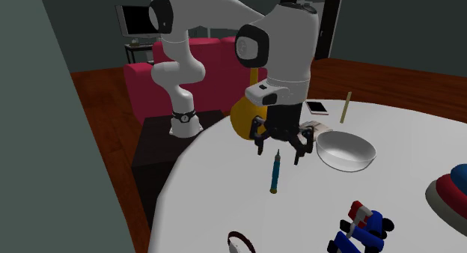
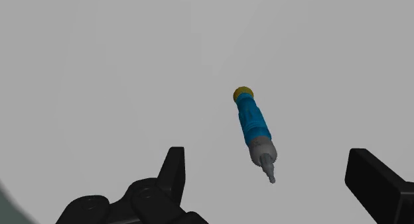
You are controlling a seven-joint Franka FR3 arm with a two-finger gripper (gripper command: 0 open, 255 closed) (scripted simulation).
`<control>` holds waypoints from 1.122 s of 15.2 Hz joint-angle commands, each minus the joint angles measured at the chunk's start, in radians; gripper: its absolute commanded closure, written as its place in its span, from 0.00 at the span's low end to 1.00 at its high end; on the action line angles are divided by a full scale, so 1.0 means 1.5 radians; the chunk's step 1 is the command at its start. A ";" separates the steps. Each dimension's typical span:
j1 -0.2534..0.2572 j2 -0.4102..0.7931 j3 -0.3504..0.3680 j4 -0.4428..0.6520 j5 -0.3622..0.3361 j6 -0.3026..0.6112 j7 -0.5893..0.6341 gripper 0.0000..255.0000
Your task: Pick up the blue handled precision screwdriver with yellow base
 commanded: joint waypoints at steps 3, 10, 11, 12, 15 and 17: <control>-0.001 0.005 -0.002 -0.015 -0.003 0.020 0.002 0.00; 0.000 0.006 -0.002 -0.015 -0.003 0.020 0.002 1.00; 0.000 0.006 -0.002 -0.014 -0.003 0.020 0.002 1.00; 0.000 0.006 -0.002 -0.015 -0.003 0.020 0.002 1.00; -0.001 0.000 0.000 -0.005 0.000 0.005 0.000 1.00; -0.001 -0.005 0.001 0.007 0.002 -0.011 -0.002 1.00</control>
